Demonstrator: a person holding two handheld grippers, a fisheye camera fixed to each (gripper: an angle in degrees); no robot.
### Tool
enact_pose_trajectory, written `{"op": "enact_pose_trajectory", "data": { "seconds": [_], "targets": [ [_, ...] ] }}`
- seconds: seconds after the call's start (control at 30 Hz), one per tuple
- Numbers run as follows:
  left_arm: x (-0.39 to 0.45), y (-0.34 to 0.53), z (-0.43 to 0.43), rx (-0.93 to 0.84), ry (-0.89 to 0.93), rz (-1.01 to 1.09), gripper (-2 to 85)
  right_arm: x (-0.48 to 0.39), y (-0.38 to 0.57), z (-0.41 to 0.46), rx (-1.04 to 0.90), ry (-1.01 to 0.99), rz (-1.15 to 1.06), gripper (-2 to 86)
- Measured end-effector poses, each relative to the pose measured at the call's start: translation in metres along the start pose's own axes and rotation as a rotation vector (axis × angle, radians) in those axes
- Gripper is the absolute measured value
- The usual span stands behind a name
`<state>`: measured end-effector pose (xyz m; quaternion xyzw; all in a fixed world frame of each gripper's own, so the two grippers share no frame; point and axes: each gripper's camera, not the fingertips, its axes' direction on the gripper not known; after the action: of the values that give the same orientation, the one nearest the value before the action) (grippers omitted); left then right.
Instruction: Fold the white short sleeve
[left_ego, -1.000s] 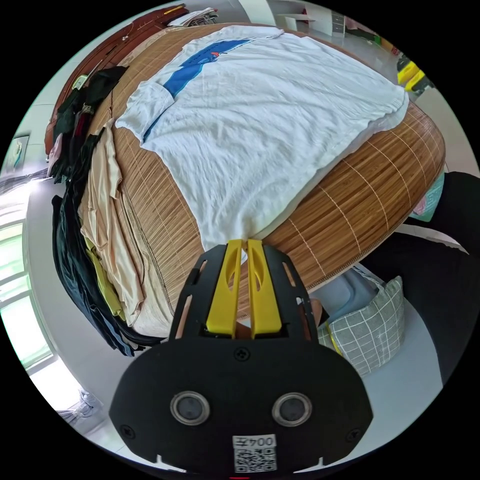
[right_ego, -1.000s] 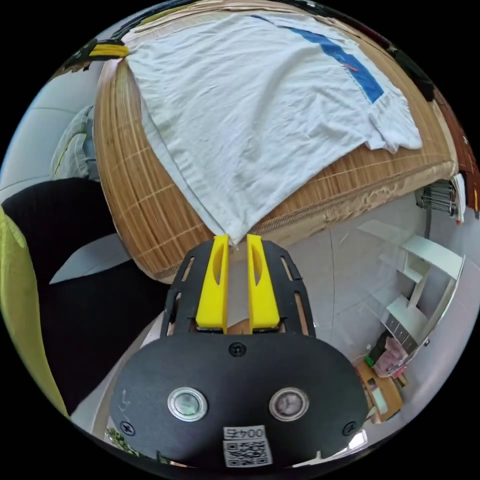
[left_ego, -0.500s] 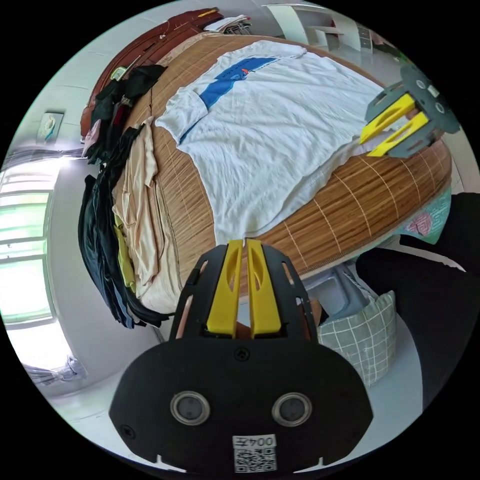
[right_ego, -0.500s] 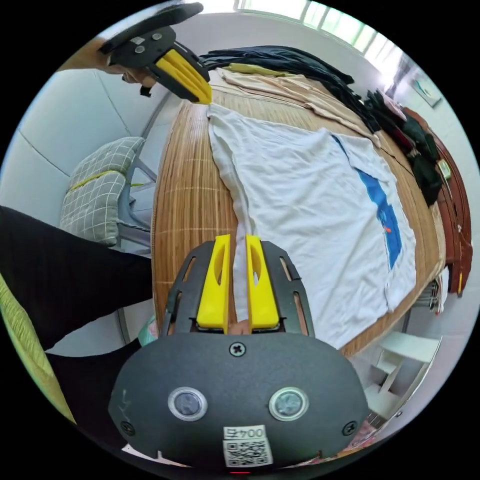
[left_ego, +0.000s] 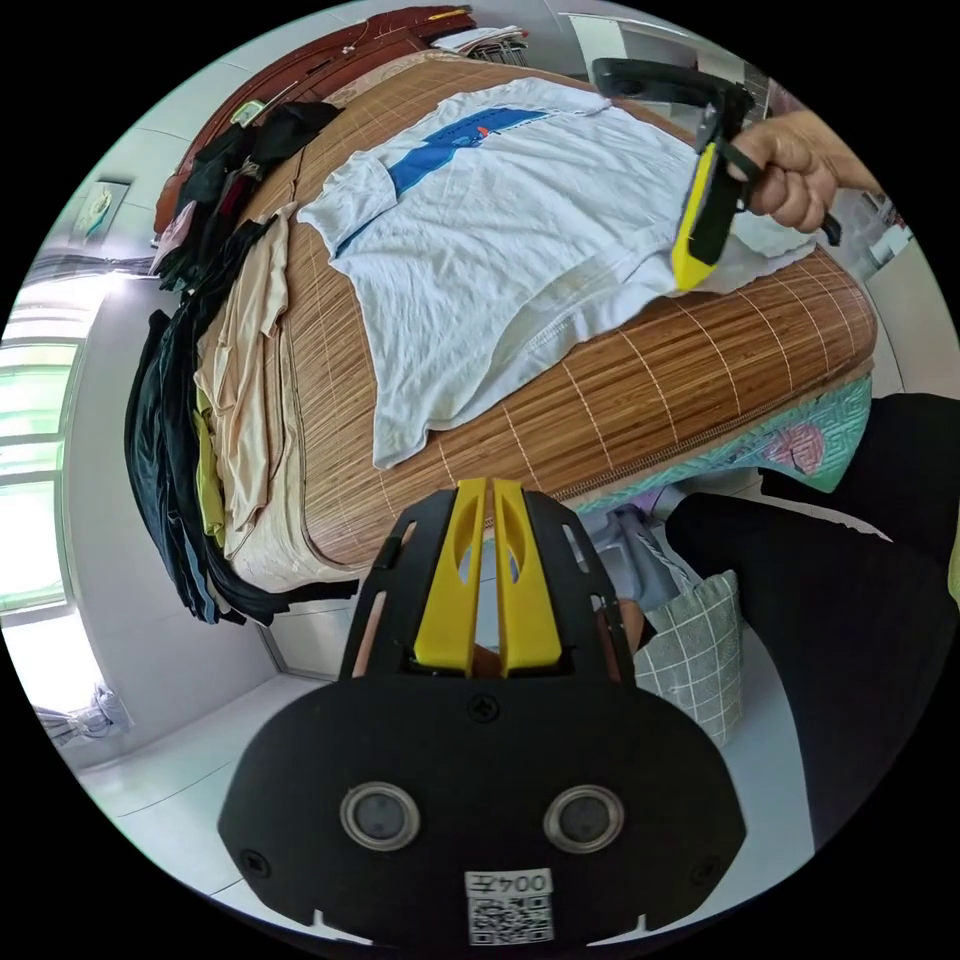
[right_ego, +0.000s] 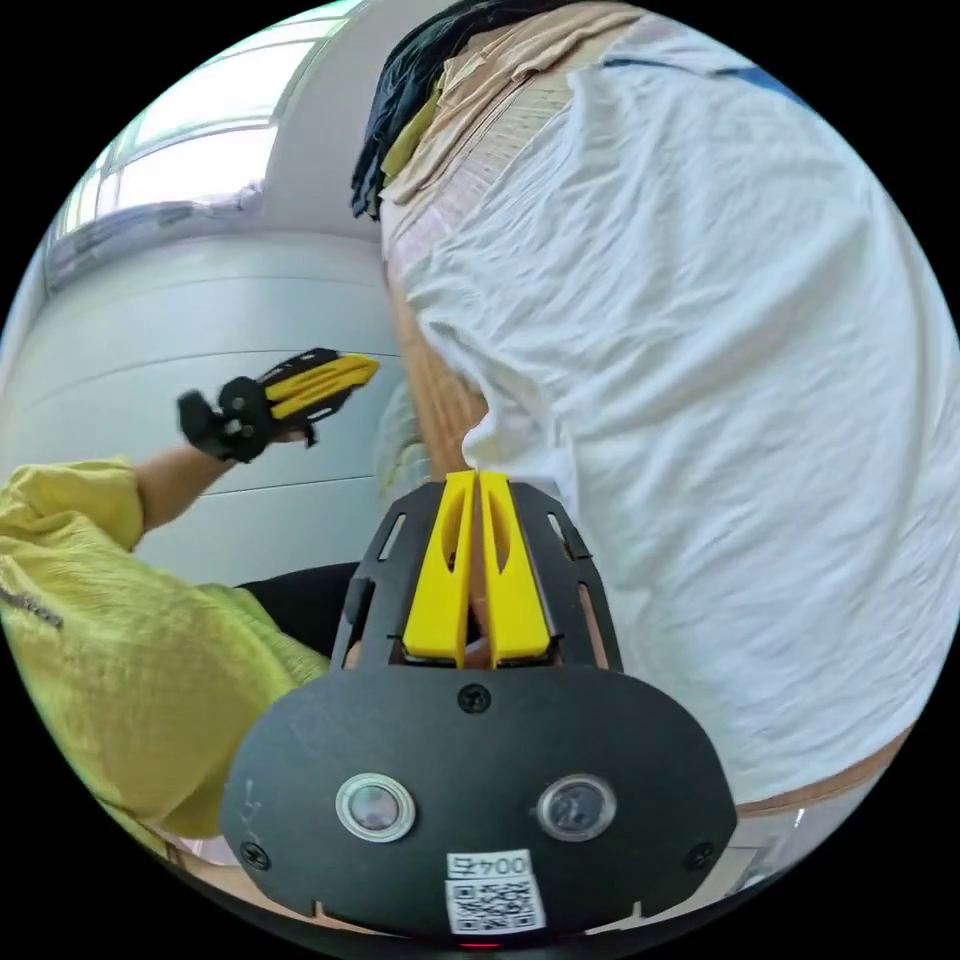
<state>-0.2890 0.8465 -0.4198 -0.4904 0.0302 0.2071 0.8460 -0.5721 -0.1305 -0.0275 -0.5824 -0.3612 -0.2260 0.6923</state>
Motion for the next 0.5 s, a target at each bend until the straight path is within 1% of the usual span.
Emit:
{"op": "enact_pose_trajectory", "data": {
  "seconds": [0.07, 0.13, 0.17, 0.2, 0.27, 0.33, 0.37, 0.43, 0.5],
  "targets": [
    [-0.004, -0.001, -0.002, 0.003, -0.005, 0.003, 1.2, 0.001, 0.018, 0.005, 0.003, 0.098, 0.014, 2.9],
    [-0.006, -0.005, -0.003, 0.01, -0.012, 0.016, 1.1, -0.008, 0.039, 0.007, 0.05, 0.206, -0.024, 7.0],
    [-0.006, -0.009, -0.005, 0.021, -0.022, 0.032, 1.1, -0.011, 0.043, 0.008, 0.065, 0.235, -0.032, 7.5],
    [-0.006, -0.011, -0.006, 0.026, -0.028, 0.043, 1.0, -0.019, 0.05, 0.008, 0.115, 0.305, -0.048, 8.1],
    [-0.007, -0.026, -0.008, 0.053, -0.063, 0.076, 0.9, -0.028, 0.056, 0.01, 0.172, 0.383, -0.06, 8.4],
    [-0.014, -0.04, -0.006, 0.068, -0.084, 0.077, 0.9, -0.035, 0.059, 0.015, 0.228, 0.51, -0.033, 7.7],
    [-0.023, -0.05, -0.002, 0.067, -0.095, 0.061, 0.9, -0.035, 0.06, 0.018, 0.234, 0.545, -0.025, 7.4],
    [-0.039, -0.062, 0.005, 0.059, -0.089, 0.022, 0.9, -0.024, 0.065, 0.035, 0.215, 0.684, 0.043, 6.6],
    [-0.055, -0.07, 0.011, 0.051, -0.08, -0.009, 0.9, -0.016, 0.075, 0.048, 0.192, 0.747, 0.062, 5.7]
  ]
}}
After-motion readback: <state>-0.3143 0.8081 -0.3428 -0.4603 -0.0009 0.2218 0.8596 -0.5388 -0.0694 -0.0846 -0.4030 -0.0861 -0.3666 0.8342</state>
